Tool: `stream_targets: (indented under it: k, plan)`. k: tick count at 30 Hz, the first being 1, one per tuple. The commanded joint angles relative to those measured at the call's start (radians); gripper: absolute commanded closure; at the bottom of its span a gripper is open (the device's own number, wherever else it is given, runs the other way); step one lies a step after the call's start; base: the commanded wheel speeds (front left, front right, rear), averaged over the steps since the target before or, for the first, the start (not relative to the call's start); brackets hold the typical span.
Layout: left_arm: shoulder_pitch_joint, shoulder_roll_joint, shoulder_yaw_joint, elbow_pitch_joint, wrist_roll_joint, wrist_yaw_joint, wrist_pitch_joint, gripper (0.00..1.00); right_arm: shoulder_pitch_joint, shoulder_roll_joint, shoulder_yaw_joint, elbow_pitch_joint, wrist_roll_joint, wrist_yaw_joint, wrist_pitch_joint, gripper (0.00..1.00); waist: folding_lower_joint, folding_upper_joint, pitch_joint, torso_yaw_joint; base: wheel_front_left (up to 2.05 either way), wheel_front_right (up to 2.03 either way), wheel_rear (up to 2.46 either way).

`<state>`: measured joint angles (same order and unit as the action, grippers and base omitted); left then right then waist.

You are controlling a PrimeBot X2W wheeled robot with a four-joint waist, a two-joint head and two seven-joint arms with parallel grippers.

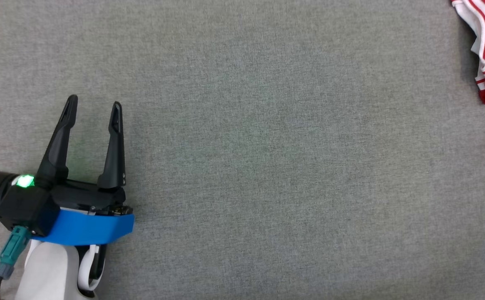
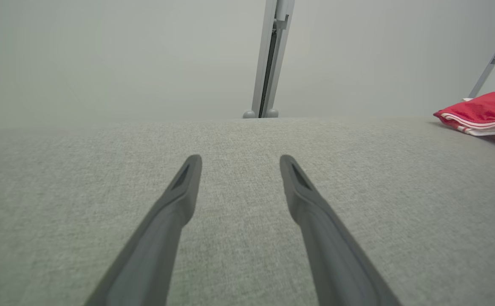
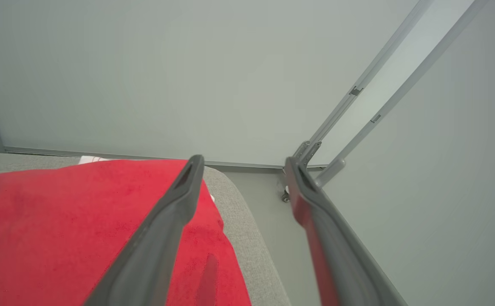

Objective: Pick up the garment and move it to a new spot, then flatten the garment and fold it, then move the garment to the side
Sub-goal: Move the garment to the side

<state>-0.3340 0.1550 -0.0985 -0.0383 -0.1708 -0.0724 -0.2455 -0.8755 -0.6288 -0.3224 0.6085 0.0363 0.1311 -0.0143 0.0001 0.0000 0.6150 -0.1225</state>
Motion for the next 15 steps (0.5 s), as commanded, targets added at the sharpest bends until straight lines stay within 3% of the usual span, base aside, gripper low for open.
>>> stream_targets:
  k: [1,7,15]
  plan:
    - [0.017,-0.001,0.004,0.009,-0.005,0.007,-0.006,0.00,0.018,0.012,0.001,-0.013,-0.010,-0.001,-0.022,0.00,-0.0001,0.0000,-0.030,0.006,0.00,0.00,0.00]
    - [0.050,-0.012,0.013,0.039,-0.019,0.014,-0.014,0.00,0.081,0.073,0.067,-0.089,-0.029,-0.001,-0.089,0.00,-0.0001,0.0000,-0.122,0.015,0.00,0.00,0.00]
    - [0.120,-0.035,0.025,0.082,-0.037,0.029,-0.019,0.00,0.251,0.213,0.197,-0.234,-0.025,-0.001,-0.167,0.00,-0.0001,0.0000,-0.267,0.052,0.00,0.00,0.00]
